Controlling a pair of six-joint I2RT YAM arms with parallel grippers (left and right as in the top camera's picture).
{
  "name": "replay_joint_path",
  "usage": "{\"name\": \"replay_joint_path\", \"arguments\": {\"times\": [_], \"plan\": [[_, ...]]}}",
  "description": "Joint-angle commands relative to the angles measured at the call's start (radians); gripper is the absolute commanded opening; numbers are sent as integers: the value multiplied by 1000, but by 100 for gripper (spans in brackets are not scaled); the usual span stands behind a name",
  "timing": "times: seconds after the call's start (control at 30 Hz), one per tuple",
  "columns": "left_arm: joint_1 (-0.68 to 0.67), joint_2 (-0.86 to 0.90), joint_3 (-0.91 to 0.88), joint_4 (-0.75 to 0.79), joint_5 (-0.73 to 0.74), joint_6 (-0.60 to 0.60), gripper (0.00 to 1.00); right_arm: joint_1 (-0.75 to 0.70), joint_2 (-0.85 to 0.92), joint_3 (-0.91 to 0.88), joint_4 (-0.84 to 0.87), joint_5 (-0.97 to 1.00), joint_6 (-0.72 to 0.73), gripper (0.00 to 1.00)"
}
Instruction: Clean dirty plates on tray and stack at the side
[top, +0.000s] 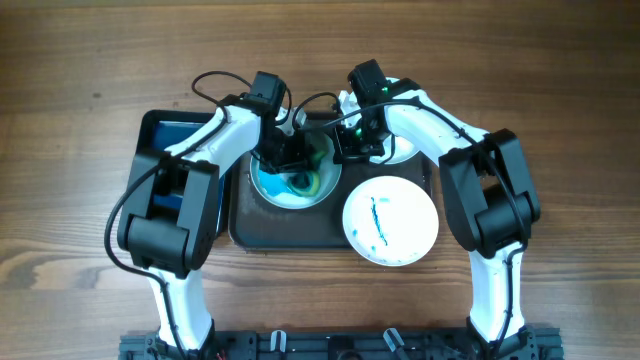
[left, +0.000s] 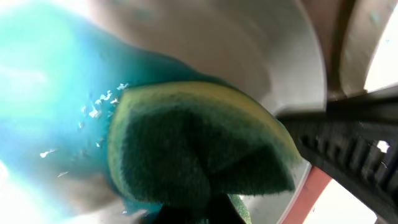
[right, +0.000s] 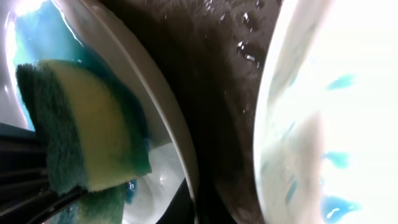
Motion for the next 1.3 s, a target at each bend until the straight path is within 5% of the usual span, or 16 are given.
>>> {"name": "replay_joint_path", "arguments": {"times": [0.0,0.1,0.27,0.83,1.27], "plan": [[12,21,-5,16,-439,-178,4,-2,28,-13,-8,43,-3,4],[15,17,5,-56,-607,-288,4,-1,28,-13,-9,43,-3,4],[22,-9,54,-151,-661,-311,4,-1,28,-13,-4,44,-3,4],[207,-105,466,-520,-332,-179,4,13,13,-12,-36,125,28,4],[410,-107,466,-542,-351,-130,4,229,-289,-12,-116,816,137,4]]}}
